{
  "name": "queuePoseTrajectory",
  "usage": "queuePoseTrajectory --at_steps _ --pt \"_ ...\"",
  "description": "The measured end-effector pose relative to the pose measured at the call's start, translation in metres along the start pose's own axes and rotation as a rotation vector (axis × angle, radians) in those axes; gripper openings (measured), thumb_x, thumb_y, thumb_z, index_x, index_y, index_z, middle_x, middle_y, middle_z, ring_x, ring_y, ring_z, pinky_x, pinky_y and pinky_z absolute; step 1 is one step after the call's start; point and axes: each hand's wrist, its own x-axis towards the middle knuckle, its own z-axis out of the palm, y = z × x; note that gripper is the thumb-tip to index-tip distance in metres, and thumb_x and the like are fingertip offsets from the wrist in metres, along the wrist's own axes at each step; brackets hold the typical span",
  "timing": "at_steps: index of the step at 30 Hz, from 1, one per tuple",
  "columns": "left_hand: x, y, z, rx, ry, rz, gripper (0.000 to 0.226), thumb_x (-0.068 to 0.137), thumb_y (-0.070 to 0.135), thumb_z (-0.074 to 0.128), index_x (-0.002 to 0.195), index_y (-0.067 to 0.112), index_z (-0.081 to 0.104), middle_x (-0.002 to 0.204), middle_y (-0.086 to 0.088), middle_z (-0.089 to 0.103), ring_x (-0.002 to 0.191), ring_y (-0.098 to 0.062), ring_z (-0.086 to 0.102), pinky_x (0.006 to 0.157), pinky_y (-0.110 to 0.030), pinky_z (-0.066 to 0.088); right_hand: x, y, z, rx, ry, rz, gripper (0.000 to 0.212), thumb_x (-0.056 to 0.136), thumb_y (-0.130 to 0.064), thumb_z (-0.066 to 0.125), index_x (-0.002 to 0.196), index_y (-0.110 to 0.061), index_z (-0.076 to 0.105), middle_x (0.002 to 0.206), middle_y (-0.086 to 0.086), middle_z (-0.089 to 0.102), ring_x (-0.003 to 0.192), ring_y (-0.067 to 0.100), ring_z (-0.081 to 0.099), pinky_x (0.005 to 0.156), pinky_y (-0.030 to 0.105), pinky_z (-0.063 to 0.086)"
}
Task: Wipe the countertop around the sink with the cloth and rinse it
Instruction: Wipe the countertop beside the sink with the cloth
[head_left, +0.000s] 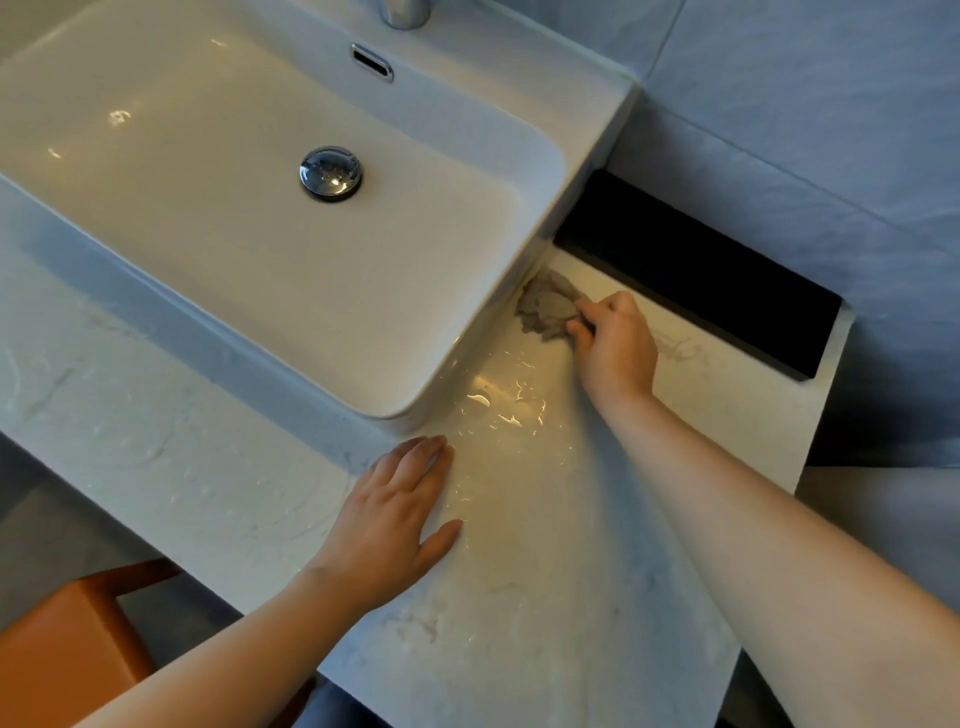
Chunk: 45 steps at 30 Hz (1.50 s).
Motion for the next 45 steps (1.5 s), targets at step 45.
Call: queuePoseTrajectory --at_steps 45 --pt "-0.024 -0.041 -0.007 -0.036 0.004 -0.048 0.075 0.084 0.066 0.039 0.142 0.019 0.043 0.144 0.000 0.043 0.132 -0.021 0.039 0.109 -0.038 0.034 -0.085 -0.036 -0.001 0.088 -0.391 -0.217 0.027 0.090 -0.021 0.062 0.115 -0.024 0.068 0.092 0.003 0.049 0.078 0.025 0.055 0.068 0.040 0.049"
